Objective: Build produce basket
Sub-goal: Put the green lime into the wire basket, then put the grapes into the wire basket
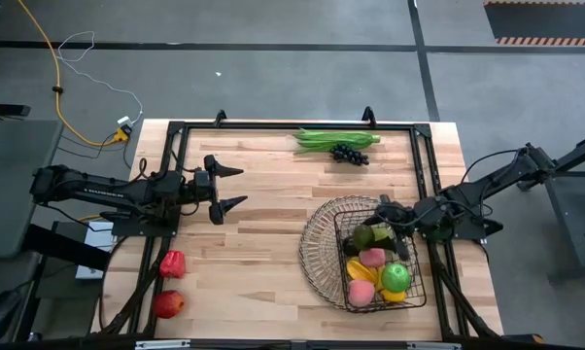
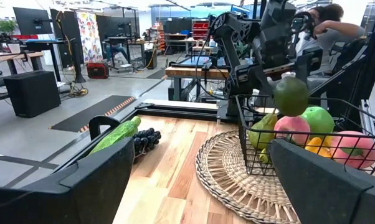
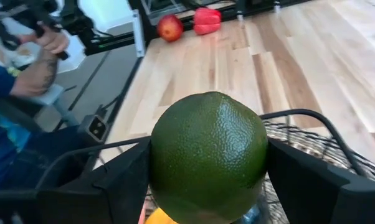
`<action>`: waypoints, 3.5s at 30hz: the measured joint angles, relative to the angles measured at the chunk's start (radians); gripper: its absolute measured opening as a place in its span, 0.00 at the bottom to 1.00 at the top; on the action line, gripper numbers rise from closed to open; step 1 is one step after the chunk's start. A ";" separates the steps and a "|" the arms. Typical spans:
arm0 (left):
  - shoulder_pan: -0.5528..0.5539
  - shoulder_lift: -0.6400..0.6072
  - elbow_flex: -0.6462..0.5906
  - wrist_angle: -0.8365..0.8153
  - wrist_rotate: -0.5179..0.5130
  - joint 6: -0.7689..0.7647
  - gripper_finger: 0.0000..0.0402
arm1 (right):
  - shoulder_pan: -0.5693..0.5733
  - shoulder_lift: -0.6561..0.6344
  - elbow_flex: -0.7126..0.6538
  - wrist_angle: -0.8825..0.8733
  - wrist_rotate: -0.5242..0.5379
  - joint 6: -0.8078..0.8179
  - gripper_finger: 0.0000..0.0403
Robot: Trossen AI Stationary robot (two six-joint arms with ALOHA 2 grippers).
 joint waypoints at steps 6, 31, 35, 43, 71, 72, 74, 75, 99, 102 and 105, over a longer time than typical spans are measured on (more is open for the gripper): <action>0.000 0.000 0.000 0.000 0.000 0.000 0.91 | 0.000 0.000 0.000 -0.040 0.072 0.032 0.74; 0.000 0.000 0.000 0.020 0.000 -0.007 0.91 | -0.001 -0.002 0.000 0.214 0.251 -0.175 0.93; -0.001 0.000 0.000 0.045 0.011 -0.021 0.91 | -0.057 -0.003 0.000 0.287 0.327 -0.356 0.93; -0.002 -0.006 0.001 0.056 0.049 -0.047 0.91 | -0.346 0.073 -0.067 0.498 -0.007 -0.392 0.93; -0.002 -0.032 0.001 0.045 0.100 -0.037 0.91 | -0.620 0.564 -0.095 1.106 -0.319 -0.358 0.93; -0.002 -0.032 0.001 0.046 0.099 -0.037 0.91 | -0.620 0.564 -0.095 1.105 -0.319 -0.371 0.93; -0.002 -0.032 0.001 0.047 0.095 -0.037 0.91 | -0.620 0.564 -0.094 1.105 -0.319 -0.387 0.93; -0.002 -0.032 0.001 0.047 0.094 -0.037 0.91 | -0.620 0.564 -0.094 1.104 -0.318 -0.387 0.93; -0.002 -0.028 0.001 0.046 0.061 -0.037 0.91 | -0.714 0.564 0.179 0.154 0.393 0.040 0.93; -0.002 -0.027 0.001 0.044 0.060 -0.037 0.91 | -0.713 0.585 0.182 0.144 0.447 0.073 0.93; -0.002 -0.023 0.001 0.044 0.060 -0.037 0.91 | -0.726 0.632 0.183 0.143 0.483 0.104 0.93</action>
